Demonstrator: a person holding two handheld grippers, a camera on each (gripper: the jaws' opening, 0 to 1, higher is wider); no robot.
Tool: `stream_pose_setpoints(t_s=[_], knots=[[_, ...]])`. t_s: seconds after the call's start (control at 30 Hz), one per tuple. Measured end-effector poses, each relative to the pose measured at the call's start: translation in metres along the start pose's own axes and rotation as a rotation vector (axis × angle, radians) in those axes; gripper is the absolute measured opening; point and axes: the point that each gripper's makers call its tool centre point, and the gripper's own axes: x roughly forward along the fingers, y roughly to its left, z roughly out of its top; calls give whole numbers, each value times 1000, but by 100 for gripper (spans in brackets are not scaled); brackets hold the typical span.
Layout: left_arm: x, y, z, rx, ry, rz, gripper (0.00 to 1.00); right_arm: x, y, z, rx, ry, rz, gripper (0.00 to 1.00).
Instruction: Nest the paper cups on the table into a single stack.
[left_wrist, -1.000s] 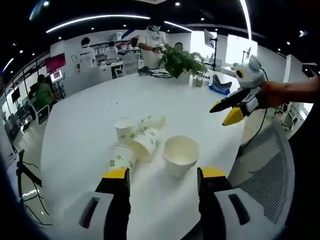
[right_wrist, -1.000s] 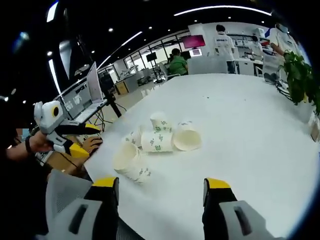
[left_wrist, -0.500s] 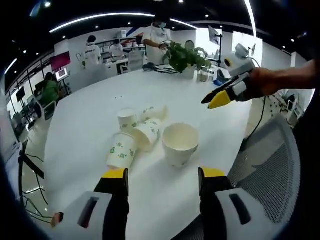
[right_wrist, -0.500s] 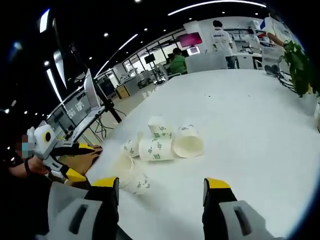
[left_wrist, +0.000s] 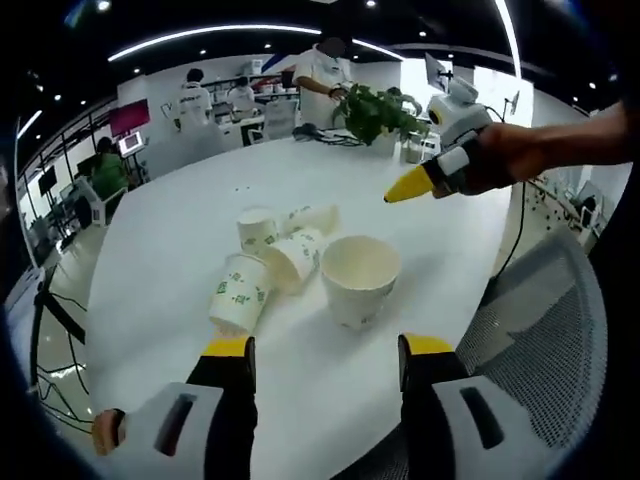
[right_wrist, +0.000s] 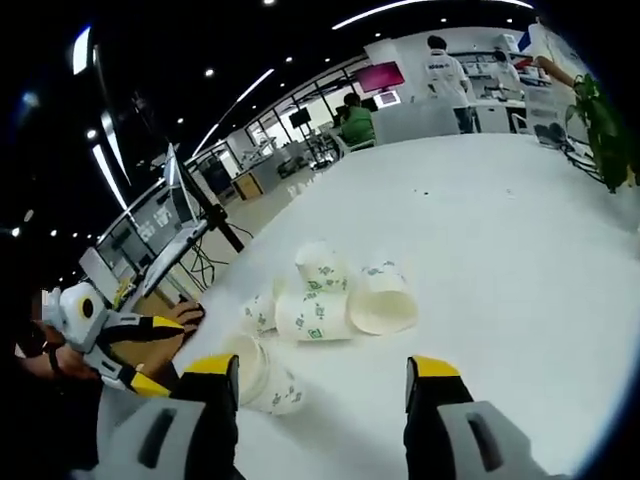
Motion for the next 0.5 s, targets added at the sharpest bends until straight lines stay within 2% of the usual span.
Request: stream_pose_setpoints(t_s=[0.5], knots=[[2,-6,-12,-44,8,0,54,18,-11,4,40,3,9,66]])
